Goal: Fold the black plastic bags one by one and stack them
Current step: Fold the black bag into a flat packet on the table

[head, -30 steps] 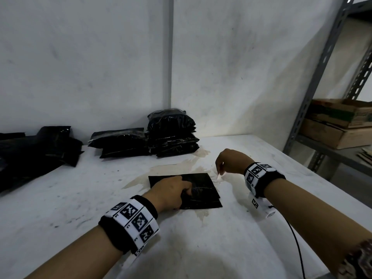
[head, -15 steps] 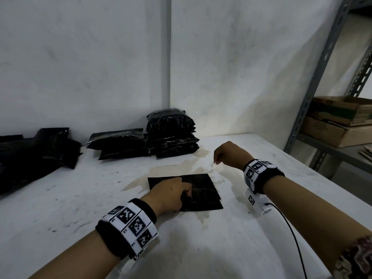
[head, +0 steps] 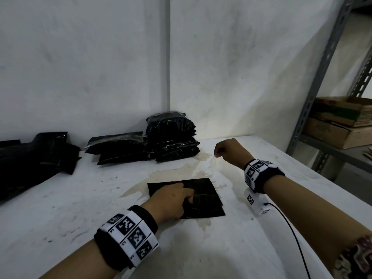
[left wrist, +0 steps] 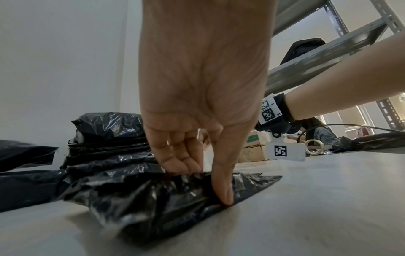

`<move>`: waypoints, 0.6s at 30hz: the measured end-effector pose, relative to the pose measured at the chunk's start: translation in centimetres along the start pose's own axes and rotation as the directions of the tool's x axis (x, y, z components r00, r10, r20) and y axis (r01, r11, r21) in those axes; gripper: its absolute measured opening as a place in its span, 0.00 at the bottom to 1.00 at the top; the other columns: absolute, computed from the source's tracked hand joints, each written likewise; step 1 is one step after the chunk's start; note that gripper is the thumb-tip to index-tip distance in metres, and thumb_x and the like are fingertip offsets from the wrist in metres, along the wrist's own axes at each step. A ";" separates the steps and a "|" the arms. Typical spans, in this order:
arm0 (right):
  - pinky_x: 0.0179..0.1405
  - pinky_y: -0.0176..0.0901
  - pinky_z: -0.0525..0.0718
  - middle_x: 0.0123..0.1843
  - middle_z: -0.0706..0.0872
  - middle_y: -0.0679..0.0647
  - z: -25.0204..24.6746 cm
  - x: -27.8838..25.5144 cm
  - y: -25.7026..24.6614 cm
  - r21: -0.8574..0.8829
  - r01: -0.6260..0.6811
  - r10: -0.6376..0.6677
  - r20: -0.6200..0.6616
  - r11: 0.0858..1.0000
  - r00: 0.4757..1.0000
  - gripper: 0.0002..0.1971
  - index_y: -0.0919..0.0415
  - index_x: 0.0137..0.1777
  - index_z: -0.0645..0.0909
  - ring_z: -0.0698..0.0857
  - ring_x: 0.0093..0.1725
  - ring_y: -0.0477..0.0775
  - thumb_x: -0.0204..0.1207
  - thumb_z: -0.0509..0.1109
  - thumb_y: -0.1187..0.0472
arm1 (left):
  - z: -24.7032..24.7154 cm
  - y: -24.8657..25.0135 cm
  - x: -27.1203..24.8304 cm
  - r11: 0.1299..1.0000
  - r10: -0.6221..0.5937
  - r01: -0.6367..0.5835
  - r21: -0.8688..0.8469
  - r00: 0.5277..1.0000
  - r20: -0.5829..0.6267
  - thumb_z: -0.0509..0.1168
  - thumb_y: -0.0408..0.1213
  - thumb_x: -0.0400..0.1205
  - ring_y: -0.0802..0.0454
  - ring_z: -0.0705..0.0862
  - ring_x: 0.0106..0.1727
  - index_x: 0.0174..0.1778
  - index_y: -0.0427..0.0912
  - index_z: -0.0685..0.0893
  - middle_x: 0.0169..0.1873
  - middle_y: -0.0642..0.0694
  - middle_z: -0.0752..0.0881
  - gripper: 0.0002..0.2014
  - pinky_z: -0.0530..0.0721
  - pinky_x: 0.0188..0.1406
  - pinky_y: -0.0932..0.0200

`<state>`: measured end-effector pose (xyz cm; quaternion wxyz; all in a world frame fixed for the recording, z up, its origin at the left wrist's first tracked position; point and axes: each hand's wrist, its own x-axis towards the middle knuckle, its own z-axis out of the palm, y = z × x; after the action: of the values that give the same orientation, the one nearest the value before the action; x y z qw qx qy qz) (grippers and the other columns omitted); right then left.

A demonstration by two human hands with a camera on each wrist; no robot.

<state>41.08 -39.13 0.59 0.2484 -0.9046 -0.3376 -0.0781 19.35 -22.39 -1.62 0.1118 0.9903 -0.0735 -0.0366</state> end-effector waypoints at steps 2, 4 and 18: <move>0.48 0.38 0.83 0.39 0.91 0.57 -0.9 1.3 -0.5 0.078 0.044 -0.032 -0.153 0.996 0.988 0.10 0.66 0.37 0.88 0.88 0.43 0.52 0.68 0.68 0.79 | -0.1 0.1 0.2 1.000 -0.010 0.010 -0.004 1.000 0.023 0.62 0.27 0.76 0.46 0.77 0.57 0.58 0.45 0.79 0.48 0.52 0.70 0.16 0.68 0.45 0.62; 0.40 0.25 0.78 0.39 0.91 0.58 -2.1 2.9 -1.4 0.084 0.085 -0.072 -0.154 0.993 0.986 0.08 0.67 0.37 0.88 0.86 0.40 0.51 0.67 0.70 0.78 | -0.3 0.1 0.4 1.000 -0.016 0.016 -0.004 0.999 0.044 0.62 0.27 0.77 0.46 0.77 0.57 0.58 0.46 0.79 0.48 0.52 0.70 0.15 0.69 0.46 0.61; 0.29 0.28 0.72 0.39 0.92 0.62 -4.1 7.5 -1.7 0.100 0.104 -0.061 -0.365 0.989 0.929 0.07 0.69 0.35 0.84 0.84 0.37 0.55 0.67 0.68 0.79 | -0.3 -0.1 0.3 1.000 0.003 -0.002 -0.024 0.999 0.043 0.61 0.28 0.77 0.45 0.77 0.58 0.59 0.44 0.79 0.50 0.50 0.71 0.16 0.73 0.52 0.58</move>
<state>45.78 -35.81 7.07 0.3555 -0.8436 -0.3281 -0.2330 19.71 -22.27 -1.38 0.1219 0.9878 -0.0768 -0.0587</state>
